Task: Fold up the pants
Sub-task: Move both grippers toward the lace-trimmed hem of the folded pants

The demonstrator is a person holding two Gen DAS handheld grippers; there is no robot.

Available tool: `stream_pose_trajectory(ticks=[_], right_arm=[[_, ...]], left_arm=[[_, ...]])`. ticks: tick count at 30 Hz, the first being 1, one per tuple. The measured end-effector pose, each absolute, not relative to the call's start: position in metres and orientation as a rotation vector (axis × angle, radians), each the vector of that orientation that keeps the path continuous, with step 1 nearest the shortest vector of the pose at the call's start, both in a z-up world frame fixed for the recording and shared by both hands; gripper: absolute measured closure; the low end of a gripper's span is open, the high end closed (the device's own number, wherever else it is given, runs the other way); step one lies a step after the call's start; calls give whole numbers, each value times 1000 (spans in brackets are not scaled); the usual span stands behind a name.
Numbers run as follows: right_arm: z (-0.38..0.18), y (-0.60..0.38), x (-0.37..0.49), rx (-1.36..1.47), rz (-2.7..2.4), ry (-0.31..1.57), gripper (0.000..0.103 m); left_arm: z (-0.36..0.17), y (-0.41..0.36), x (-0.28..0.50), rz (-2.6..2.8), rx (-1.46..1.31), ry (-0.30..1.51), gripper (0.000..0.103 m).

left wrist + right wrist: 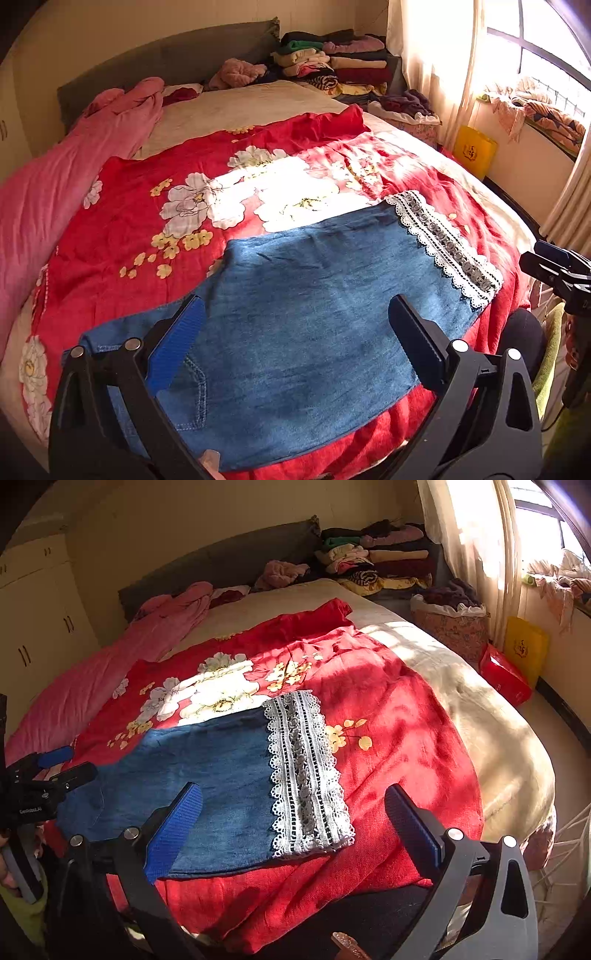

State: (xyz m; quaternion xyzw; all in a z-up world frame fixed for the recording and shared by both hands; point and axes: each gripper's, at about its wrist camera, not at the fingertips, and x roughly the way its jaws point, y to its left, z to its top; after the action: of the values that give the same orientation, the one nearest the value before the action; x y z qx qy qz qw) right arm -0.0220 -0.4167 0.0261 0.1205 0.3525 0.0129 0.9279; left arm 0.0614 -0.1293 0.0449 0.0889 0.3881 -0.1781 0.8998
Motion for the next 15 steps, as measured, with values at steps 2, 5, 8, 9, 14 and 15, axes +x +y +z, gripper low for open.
stream_pose_trajectory(ticks=[2, 5, 8, 9, 14, 15], right_arm=[[24, -417, -22, 243, 18, 726, 5], [20, -417, -21, 245, 17, 730, 4], [16, -416, -19, 248, 21, 739, 4], [15, -415, -18, 248, 24, 743, 4], [7, -410, -12, 241, 23, 767, 4], [6, -409, -10, 237, 21, 773, 4]], left_arm=[[43, -135, 64, -375, 192, 806, 10], [39, -141, 66, -385, 200, 810, 10], [35, -146, 69, -393, 205, 818, 10], [33, -148, 70, -396, 208, 822, 10], [21, -159, 81, -420, 222, 845, 10], [18, -161, 84, -424, 225, 849, 10]])
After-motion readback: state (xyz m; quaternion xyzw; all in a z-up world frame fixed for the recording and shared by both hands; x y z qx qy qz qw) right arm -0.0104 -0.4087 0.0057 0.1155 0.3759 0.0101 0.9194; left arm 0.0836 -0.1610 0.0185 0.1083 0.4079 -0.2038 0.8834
